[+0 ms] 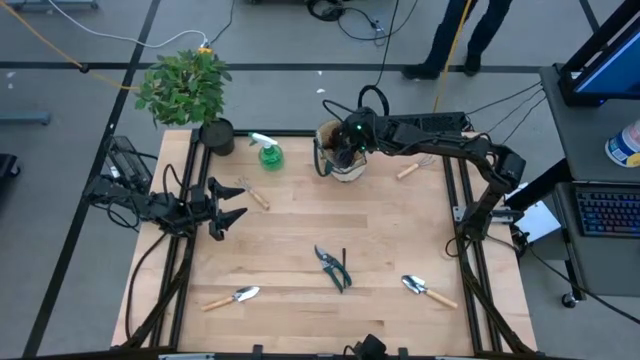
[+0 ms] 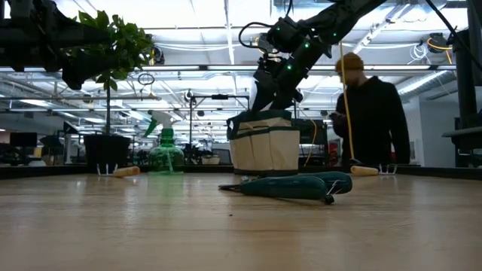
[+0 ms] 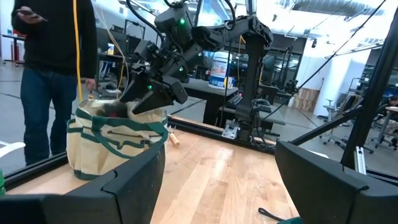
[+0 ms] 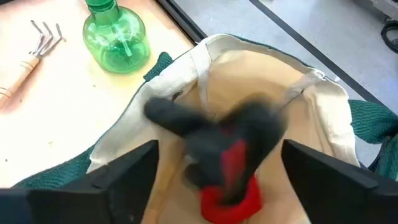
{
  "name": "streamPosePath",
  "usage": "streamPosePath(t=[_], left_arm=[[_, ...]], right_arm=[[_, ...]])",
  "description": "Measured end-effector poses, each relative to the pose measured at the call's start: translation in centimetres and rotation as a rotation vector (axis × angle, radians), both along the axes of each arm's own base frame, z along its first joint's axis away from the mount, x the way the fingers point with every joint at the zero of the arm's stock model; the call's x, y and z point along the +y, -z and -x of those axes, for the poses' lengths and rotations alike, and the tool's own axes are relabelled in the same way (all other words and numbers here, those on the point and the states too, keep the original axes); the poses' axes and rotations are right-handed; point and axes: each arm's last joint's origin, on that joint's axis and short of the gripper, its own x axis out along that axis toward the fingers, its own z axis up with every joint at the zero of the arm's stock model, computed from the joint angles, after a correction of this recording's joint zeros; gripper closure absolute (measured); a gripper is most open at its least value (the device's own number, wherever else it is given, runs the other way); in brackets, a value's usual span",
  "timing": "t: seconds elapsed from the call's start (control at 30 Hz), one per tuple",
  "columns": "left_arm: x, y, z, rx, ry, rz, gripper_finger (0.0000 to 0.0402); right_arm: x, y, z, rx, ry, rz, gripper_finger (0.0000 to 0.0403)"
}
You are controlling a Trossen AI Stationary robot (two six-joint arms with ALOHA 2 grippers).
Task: Pick & Place Garden tools in Gardening bag
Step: Put the gloves into the gardening bag, then put the spray bottle into the gardening bag
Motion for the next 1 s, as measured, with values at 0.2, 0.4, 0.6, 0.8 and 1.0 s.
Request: streamPosePath(t=[0.2,0.4,0.6,0.8,1.0], left_arm=[[0.0,0.0,0.0,0.000,-0.002,0.000,0.0091],[0.0,-0.2,0.0,-0.016,-0.001,0.009,0.0092],[0.1,-0.8,0.2,-0.082,-0.001,0.030,0.0091],[0.1,-0.9,0.2,-0.092,-0.002,0.028,0.0092],[-0.1,-1.0,-0.3,-0.081,-0.012,-0.017,0.0092]], right_arm=[[0.0,0.0,0.0,0.000,0.002,0.001,0.0011],[0.3,-1.4,0.5,-0.024,-0.011,0.032,0.0007],[1.7,-5.3,2.4,-0.123,-0.026,0.061,0.0008],[3.8,-8.7,5.7,-0.151,-0.109,0.030,0.0009],[6.2,-9.8,9.6,-0.208,-0.110,0.054,0.0009]])
